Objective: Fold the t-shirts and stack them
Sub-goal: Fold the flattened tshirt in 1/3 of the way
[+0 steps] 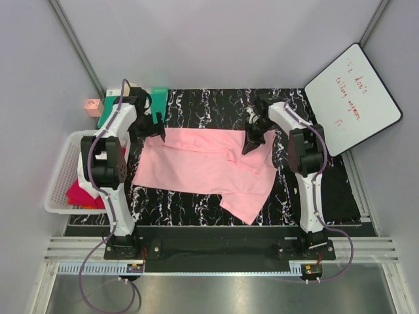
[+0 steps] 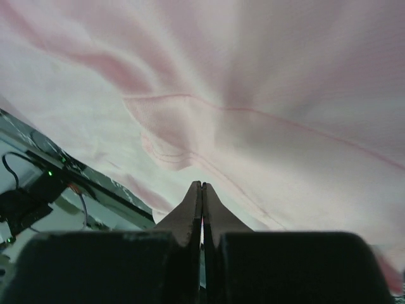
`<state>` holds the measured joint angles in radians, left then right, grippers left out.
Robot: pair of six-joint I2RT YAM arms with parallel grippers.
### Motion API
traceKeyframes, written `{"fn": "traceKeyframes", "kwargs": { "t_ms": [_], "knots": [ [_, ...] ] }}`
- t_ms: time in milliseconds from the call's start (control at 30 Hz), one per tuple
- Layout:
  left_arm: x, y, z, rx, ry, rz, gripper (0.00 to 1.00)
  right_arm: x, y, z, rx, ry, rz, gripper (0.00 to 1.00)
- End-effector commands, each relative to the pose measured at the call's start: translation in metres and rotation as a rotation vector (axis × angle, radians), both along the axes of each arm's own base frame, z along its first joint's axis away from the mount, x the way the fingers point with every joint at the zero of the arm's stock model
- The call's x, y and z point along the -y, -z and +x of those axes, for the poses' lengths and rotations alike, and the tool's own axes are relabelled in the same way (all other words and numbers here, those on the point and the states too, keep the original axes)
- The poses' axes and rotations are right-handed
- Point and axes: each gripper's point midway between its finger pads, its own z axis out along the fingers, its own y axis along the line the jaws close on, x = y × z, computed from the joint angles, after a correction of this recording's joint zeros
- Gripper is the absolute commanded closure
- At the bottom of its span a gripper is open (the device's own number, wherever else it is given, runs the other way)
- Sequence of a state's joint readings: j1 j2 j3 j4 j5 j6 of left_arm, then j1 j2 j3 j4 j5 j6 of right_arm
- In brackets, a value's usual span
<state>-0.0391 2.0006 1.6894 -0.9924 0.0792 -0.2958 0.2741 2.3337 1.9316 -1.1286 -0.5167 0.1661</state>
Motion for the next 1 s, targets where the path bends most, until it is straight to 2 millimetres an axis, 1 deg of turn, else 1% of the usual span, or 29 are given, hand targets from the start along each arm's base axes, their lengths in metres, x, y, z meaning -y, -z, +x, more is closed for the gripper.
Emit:
{"fn": "traceKeyframes", "kwargs": {
  "t_ms": [0, 33, 67, 100, 133, 167, 200, 233, 267, 333, 367, 400, 433, 467, 500, 533, 567, 600, 633, 667, 700, 733, 767, 833, 867, 900, 967],
  "knots": [
    [0.017, -0.013, 0.031, 0.085, 0.024, -0.021, 0.01, 0.026, -0.017, 0.057, 0.149, 0.120, -0.035, 1.00],
    [0.019, -0.007, 0.033, 0.074, 0.028, -0.024, 0.01, 0.030, -0.014, 0.062, 0.160, 0.121, -0.056, 1.00],
    [0.023, -0.009, 0.037, 0.084, 0.028, -0.030, 0.01, 0.030, -0.015, 0.070, 0.180, 0.121, -0.059, 1.00],
    [0.025, -0.008, 0.039, 0.083, 0.027, -0.033, 0.01, 0.032, -0.005, 0.071, 0.163, 0.121, -0.069, 1.00],
    [0.028, -0.003, 0.042, 0.077, 0.028, -0.037, 0.01, 0.033, -0.001, 0.073, 0.157, 0.121, -0.071, 1.00],
    [0.030, -0.006, 0.045, 0.085, 0.027, -0.041, 0.01, 0.032, -0.002, 0.078, 0.167, 0.123, -0.069, 1.00],
    [0.033, -0.006, 0.048, 0.087, 0.030, -0.046, 0.01, 0.033, 0.009, 0.076, 0.139, 0.119, -0.081, 1.00],
    [0.034, -0.003, 0.048, 0.081, 0.032, -0.046, 0.01, 0.033, 0.012, 0.077, 0.138, 0.120, -0.085, 1.00],
    [0.037, -0.005, 0.052, 0.093, 0.033, -0.050, 0.01, 0.034, 0.014, 0.079, 0.140, 0.120, -0.093, 1.00],
    [0.040, 0.000, 0.054, 0.084, 0.034, -0.055, 0.01, 0.037, 0.025, 0.078, 0.116, 0.123, -0.115, 1.00],
    [0.041, -0.002, 0.057, 0.091, 0.033, -0.057, 0.01, 0.037, 0.027, 0.080, 0.117, 0.125, -0.119, 1.00],
    [0.042, -0.002, 0.057, 0.089, 0.034, -0.061, 0.01, 0.039, 0.033, 0.079, 0.099, 0.125, -0.128, 1.00],
    [0.044, -0.002, 0.058, 0.089, 0.038, -0.061, 0.01, 0.042, 0.036, 0.080, 0.101, 0.127, -0.147, 1.00],
    [0.045, -0.004, 0.060, 0.095, 0.039, -0.061, 0.01, 0.042, 0.034, 0.084, 0.116, 0.128, -0.157, 1.00],
    [0.046, -0.004, 0.060, 0.095, 0.043, -0.060, 0.01, 0.045, 0.039, 0.083, 0.103, 0.127, -0.176, 1.00],
    [0.047, -0.005, 0.060, 0.097, 0.047, -0.059, 0.01, 0.051, 0.041, 0.086, 0.109, 0.132, -0.211, 1.00],
    [0.048, -0.007, 0.060, 0.102, 0.052, -0.058, 0.01, 0.052, 0.034, 0.096, 0.144, 0.140, -0.217, 1.00],
    [0.049, -0.009, 0.059, 0.102, 0.053, -0.058, 0.01, 0.054, 0.038, 0.097, 0.136, 0.143, -0.237, 1.00],
    [0.050, -0.010, 0.058, 0.103, 0.058, -0.058, 0.01, 0.060, 0.038, 0.102, 0.154, 0.151, -0.271, 1.00],
    [0.050, -0.013, 0.057, 0.106, 0.058, -0.058, 0.01, 0.061, 0.033, 0.112, 0.186, 0.160, -0.284, 1.00],
    [0.050, -0.014, 0.055, 0.105, 0.059, -0.057, 0.01, 0.064, 0.033, 0.117, 0.203, 0.171, -0.299, 1.00],
    [0.052, -0.019, 0.053, 0.112, 0.063, -0.059, 0.01, 0.071, 0.032, 0.123, 0.224, 0.182, -0.332, 1.00],
    [0.052, -0.022, 0.052, 0.116, 0.065, -0.056, 0.01, 0.074, 0.030, 0.132, 0.251, 0.200, -0.343, 1.00],
    [0.052, -0.029, 0.048, 0.127, 0.071, -0.056, 0.01, 0.085, 0.031, 0.141, 0.274, 0.226, -0.376, 1.00],
    [0.051, -0.030, 0.047, 0.129, 0.072, -0.054, 0.01, 0.086, 0.030, 0.146, 0.288, 0.241, -0.377, 1.00],
    [0.051, -0.032, 0.046, 0.133, 0.074, -0.052, 0.01, 0.092, 0.031, 0.149, 0.288, 0.256, -0.385, 1.00],
    [0.051, -0.035, 0.045, 0.136, 0.082, -0.055, 0.01, 0.095, 0.030, 0.156, 0.309, 0.264, -0.370, 1.00]
  ]
}}
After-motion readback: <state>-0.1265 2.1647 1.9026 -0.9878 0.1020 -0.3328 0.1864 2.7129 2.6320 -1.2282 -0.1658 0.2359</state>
